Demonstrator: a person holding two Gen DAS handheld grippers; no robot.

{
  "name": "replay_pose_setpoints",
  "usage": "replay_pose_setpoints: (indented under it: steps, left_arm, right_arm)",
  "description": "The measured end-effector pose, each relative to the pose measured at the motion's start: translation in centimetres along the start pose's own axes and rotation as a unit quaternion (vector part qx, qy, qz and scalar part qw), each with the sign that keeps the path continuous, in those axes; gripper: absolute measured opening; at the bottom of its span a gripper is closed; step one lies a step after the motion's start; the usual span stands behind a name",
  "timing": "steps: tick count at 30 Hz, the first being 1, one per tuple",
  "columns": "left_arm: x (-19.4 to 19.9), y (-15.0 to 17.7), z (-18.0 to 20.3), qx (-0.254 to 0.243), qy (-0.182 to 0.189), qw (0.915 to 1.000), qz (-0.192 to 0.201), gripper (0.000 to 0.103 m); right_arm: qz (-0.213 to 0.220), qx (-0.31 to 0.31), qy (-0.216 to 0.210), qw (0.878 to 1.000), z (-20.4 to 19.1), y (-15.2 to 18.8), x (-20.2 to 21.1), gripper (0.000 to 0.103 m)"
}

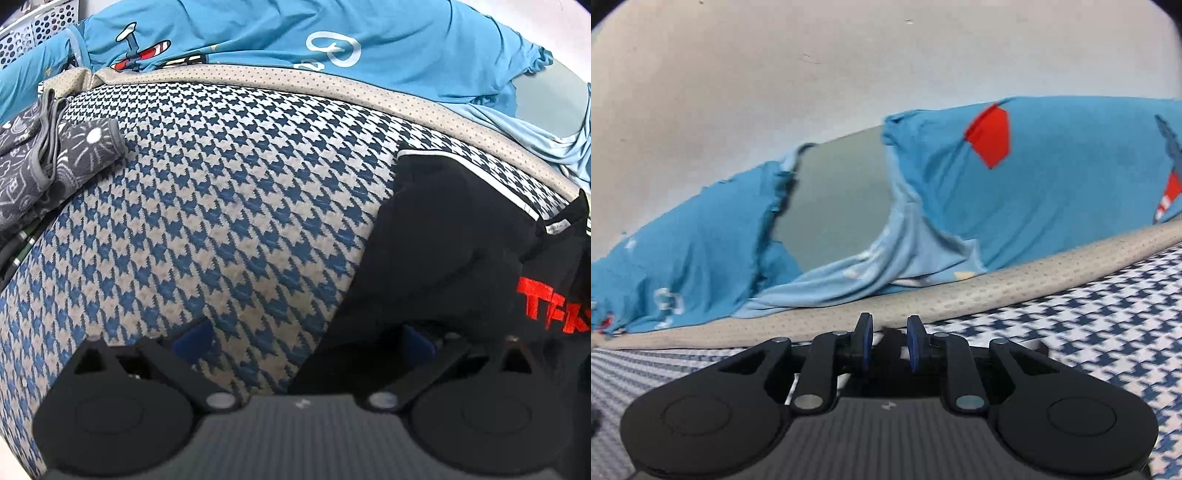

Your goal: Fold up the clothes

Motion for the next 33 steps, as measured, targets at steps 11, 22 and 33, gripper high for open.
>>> replay_pose_setpoints:
  steps: [11, 22, 33]
  left_arm:
    - [0.4, 0.0, -0.6, 0.005, 0.004, 1.0000, 0.002, 0.103]
    - [0.2, 0.0, -0.5, 0.003, 0.004, 1.0000, -0.003, 0.103]
    - [0.0, 0.1, -0.4, -0.001, 0.005, 1.0000, -0.007, 0.103]
  right_arm:
    - [-0.088, 0.056, -0.095, 0.990, -4.0, 4.1, -0.5, 0.019]
    - [-0.122, 0.093, -0.100, 0.983, -5.7, 7.8, -2.6, 0.039]
    - [-0.117, 0.140, -0.096, 0.979, -6.6, 9.0, -3.4, 0.042]
Point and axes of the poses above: each gripper's, at about its wrist camera, not at the fingertips, and x roughly against the way its jaws point, z to its right, y to its underside, the point moved 4 cm from there along -x, roughly the way its jaws point, and after that the axes turned 15 degrees about -x, right-handed, at the moved point
